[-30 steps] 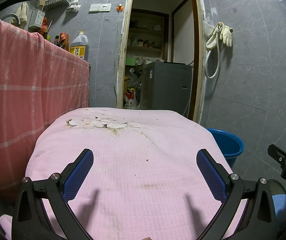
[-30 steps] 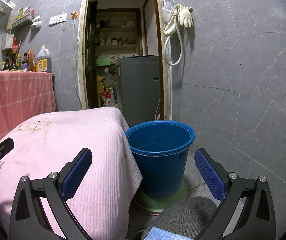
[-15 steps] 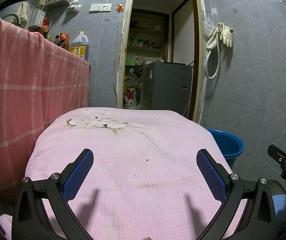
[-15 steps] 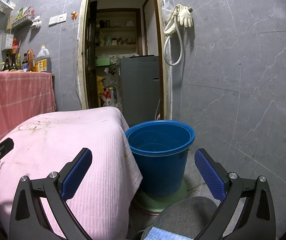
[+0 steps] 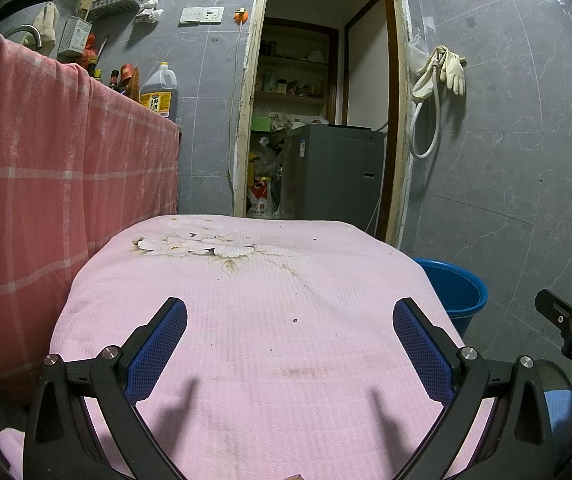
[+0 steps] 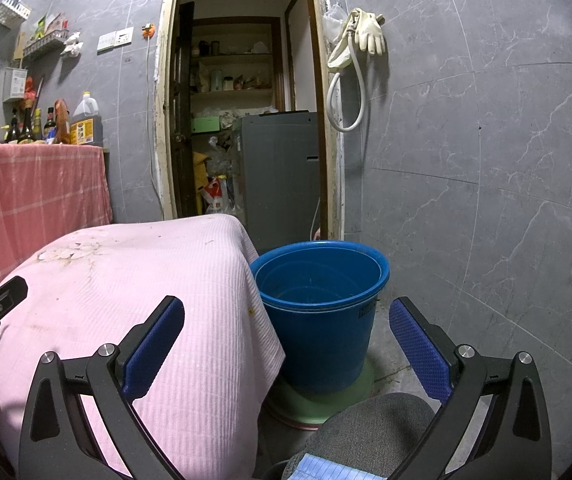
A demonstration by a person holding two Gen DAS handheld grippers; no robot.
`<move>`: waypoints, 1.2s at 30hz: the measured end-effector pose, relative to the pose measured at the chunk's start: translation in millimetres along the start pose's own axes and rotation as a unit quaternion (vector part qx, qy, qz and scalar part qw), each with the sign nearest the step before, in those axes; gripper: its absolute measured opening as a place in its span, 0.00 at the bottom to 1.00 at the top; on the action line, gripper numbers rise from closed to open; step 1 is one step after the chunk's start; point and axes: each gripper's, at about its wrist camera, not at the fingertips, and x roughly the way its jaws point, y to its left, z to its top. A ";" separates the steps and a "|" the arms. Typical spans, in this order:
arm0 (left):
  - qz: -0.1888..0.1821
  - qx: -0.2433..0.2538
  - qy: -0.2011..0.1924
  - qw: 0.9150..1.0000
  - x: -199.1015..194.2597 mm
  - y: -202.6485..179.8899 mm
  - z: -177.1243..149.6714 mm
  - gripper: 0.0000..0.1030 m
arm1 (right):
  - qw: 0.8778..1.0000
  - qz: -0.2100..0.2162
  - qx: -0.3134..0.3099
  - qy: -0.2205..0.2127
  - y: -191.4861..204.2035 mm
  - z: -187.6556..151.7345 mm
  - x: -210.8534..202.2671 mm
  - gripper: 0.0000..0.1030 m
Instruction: Collect trash
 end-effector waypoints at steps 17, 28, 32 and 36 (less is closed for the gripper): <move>0.001 -0.002 0.000 1.000 0.2 -1.5 0.5 0.98 | 1.000 0.000 0.000 0.000 -0.4 0.0 -0.2 1.00; -0.001 -0.002 0.000 1.000 -0.6 -2.7 0.5 0.98 | 1.000 0.000 0.001 0.000 -1.0 0.0 0.0 1.00; 0.001 -0.002 0.001 1.000 -1.2 -3.8 0.0 0.98 | 1.000 0.000 0.001 0.000 -0.8 -0.7 -0.5 1.00; 0.005 0.000 0.001 1.000 -2.0 -7.0 -0.4 0.98 | 1.000 -0.001 0.001 0.000 -0.1 -1.3 -0.8 1.00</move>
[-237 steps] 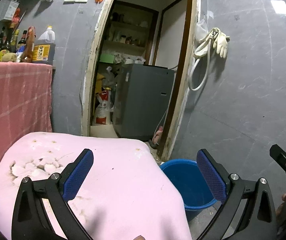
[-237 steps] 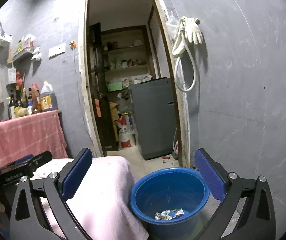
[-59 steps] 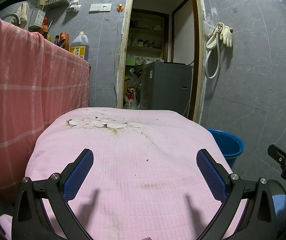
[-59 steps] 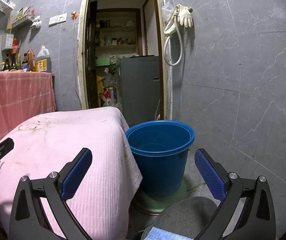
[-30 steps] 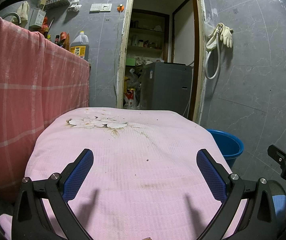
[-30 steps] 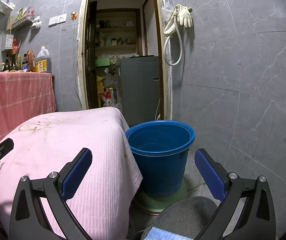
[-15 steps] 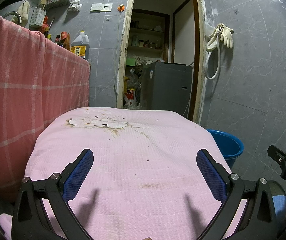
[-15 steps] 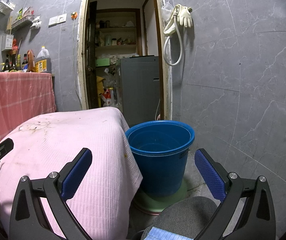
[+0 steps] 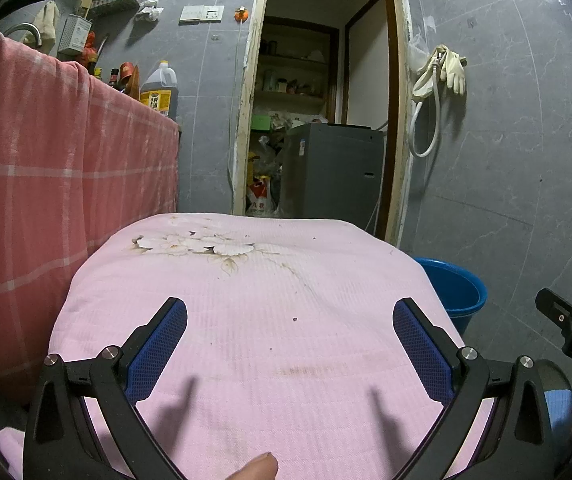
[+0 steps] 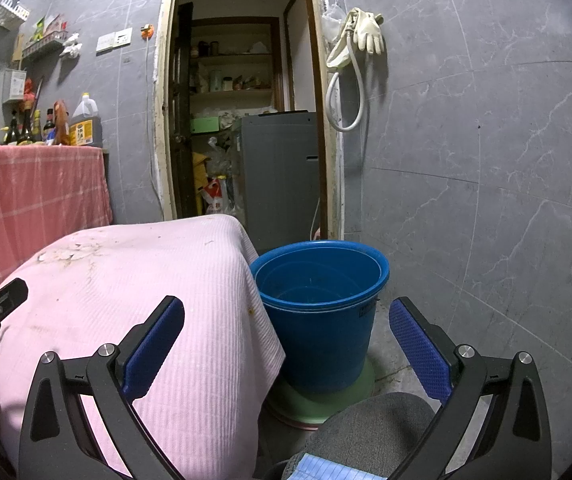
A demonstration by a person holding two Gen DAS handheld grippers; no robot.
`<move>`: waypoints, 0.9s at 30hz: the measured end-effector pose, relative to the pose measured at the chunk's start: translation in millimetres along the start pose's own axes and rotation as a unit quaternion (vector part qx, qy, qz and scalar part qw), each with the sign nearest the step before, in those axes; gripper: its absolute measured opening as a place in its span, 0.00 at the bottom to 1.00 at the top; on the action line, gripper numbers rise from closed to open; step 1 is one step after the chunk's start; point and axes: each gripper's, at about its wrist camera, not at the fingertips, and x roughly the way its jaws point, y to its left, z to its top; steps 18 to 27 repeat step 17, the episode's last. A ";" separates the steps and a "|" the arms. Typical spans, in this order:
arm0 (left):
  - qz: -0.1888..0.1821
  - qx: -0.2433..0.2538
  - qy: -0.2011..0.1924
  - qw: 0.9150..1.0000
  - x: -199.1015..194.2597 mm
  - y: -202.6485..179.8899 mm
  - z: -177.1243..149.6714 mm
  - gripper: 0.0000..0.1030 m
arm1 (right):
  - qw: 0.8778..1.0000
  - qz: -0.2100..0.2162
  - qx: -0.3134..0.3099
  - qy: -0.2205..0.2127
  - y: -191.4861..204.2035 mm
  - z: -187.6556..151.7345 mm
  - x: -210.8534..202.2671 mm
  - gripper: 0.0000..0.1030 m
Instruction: Collect trash
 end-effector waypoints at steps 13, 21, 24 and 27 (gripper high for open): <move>0.009 0.001 0.006 1.000 3.1 1.8 -1.3 0.98 | 1.000 0.000 0.000 0.001 -0.5 -0.1 0.2 1.00; 0.008 0.000 0.008 1.000 3.3 1.5 -1.2 0.98 | 1.000 0.000 0.001 0.001 -0.5 0.0 0.2 1.00; 0.008 0.000 0.008 1.000 3.3 1.5 -1.2 0.98 | 1.000 0.000 0.001 0.001 -0.5 0.0 0.2 1.00; 0.008 0.000 0.008 1.000 3.3 1.5 -1.2 0.98 | 1.000 0.000 0.001 0.001 -0.5 0.0 0.2 1.00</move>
